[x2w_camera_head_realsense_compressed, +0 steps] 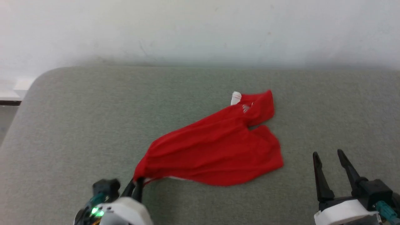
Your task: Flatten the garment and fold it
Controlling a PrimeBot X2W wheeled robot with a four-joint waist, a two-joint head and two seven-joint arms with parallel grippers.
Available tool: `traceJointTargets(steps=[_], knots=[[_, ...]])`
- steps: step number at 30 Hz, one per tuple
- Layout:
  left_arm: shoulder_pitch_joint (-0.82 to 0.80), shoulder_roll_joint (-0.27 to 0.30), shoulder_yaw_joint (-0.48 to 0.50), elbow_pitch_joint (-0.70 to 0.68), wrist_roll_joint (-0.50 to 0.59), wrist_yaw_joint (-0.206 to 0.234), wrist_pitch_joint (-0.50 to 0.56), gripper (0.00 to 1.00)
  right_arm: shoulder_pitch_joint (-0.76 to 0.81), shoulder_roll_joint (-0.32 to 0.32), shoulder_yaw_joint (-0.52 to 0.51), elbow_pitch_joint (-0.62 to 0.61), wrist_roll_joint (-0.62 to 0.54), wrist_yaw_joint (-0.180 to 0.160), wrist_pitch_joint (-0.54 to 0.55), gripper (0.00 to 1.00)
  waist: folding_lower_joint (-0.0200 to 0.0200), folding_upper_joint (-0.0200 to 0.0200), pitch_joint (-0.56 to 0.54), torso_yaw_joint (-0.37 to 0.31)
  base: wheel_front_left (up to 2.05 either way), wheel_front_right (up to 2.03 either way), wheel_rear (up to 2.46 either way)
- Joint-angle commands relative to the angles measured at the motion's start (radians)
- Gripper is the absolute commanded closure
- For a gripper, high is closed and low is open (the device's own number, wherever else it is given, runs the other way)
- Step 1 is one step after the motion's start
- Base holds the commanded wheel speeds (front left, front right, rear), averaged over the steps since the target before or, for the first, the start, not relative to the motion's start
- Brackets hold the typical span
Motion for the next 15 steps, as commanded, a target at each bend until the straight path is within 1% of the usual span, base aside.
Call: traceJointTargets(steps=[1,3,4,5,6,8,10,11,13,15], knots=[[0.04,0.015,0.013,-0.007,-0.011,0.013,-0.002,1.0,0.01,0.002,0.002,0.009,-0.003,-0.002,0.005,0.0,0.0001,0.0,-0.052,0.057,0.0,0.0,0.0],[0.079,0.024,0.019,-0.012,-0.024,0.018,0.011,1.0,0.017,0.002,0.01,0.018,-0.001,-0.002,0.021,0.0,0.0001,0.0,-0.062,0.072,0.0,0.0,0.0],[0.096,0.026,0.014,-0.016,-0.027,0.017,0.02,0.95,0.02,0.002,0.013,0.023,0.0,-0.002,0.031,0.0,0.0001,0.0,-0.066,0.081,0.0,0.0,0.0],[0.107,0.028,0.007,-0.023,-0.026,0.012,0.023,0.51,0.023,0.002,0.016,0.027,0.0,-0.002,0.042,0.0,0.0001,0.0,-0.069,0.089,0.0,0.0,0.0],[0.113,0.029,-0.001,-0.035,-0.021,0.006,0.013,0.0,0.026,0.002,0.018,0.029,0.001,-0.002,0.051,0.0,0.0001,0.0,-0.071,0.098,0.0,0.0,0.0],[0.115,0.026,-0.004,-0.046,-0.018,0.003,-0.002,0.0,0.028,0.002,0.021,0.03,0.002,-0.002,0.061,0.0,0.0001,0.0,-0.072,0.108,0.0,0.0,0.0],[0.11,0.027,-0.022,-0.072,0.003,-0.016,-0.045,0.0,0.028,0.002,0.023,0.026,0.005,-0.002,0.086,0.0,0.0001,0.0,-0.075,0.129,0.0,0.0,0.0],[0.104,0.03,-0.024,-0.084,0.021,-0.015,-0.07,0.0,0.025,0.002,0.025,0.023,0.007,-0.002,0.104,0.0,0.0001,0.0,-0.076,0.139,0.0,0.0,0.0],[0.091,0.028,-0.018,-0.126,0.056,-0.017,-0.109,0.0,0.013,0.002,0.034,0.011,0.006,-0.002,0.153,0.0,0.0001,0.0,-0.077,0.161,0.0,0.0,0.0],[0.085,0.024,-0.01,-0.18,0.1,-0.024,-0.121,0.0,-0.009,-0.006,0.047,0.004,-0.004,-0.002,0.226,0.0,0.0001,0.0,-0.075,0.182,0.0,0.0,0.0]])
